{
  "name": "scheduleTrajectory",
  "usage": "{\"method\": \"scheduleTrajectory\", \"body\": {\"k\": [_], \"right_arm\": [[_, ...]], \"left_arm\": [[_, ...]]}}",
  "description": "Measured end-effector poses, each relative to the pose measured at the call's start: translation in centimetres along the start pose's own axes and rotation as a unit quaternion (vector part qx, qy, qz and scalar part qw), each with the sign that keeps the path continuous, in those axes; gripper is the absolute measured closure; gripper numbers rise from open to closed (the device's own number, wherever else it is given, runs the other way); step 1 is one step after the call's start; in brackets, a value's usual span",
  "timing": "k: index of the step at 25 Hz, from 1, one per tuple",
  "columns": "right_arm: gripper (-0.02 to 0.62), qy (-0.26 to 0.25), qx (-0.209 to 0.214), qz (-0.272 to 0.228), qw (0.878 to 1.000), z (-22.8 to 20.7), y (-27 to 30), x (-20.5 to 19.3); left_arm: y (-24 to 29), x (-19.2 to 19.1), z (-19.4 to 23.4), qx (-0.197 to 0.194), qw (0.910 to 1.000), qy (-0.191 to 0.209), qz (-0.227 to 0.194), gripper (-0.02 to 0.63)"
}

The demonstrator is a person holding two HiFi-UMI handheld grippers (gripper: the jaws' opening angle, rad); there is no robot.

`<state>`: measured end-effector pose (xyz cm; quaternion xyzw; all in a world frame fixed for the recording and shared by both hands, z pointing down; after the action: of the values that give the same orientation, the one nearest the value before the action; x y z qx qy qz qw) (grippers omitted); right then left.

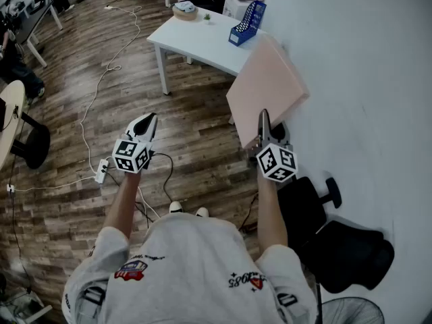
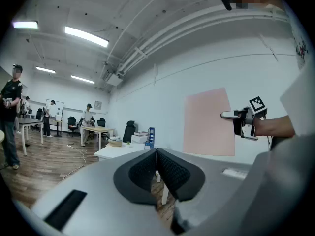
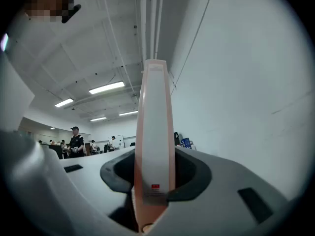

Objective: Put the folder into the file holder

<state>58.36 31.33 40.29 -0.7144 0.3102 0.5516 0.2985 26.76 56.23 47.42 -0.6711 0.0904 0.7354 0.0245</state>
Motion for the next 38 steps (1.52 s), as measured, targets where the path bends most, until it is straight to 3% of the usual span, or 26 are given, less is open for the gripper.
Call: {"method": "scheduleTrajectory", "body": {"k": [9,20,38], "right_arm": [[0.439,0.020,0.000,0.002,1.000,2.1,-1.0,-1.2],[0.443,-0.001,0.011,0.011,1.000,3.7,-0.9,-1.5],[0.439,0.013,0.012,0.000,1.000,9.2,2.9,-3.2]], "left_arm": [[-1.9,-1.2,1.0,-0.004,0.9999,-0.008,0.009,0.600],[-2.2,-2.0,1.4,-0.010,0.9997,-0.017,0.013,0.600],[-3.8,-3.0,8.8,-0.003,0.9995,-0.025,0.017,0.600]]}}
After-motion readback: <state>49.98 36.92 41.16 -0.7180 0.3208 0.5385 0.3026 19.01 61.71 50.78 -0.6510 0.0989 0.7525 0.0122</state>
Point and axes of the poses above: the fingertips, and each gripper's own axes: y forward along the fingers, z to its left, x out of its top, the point moved 6 cm from there along -y, backward along the fingers, and after that the axes turned 1 degree about -y, right-handed, at the moved point
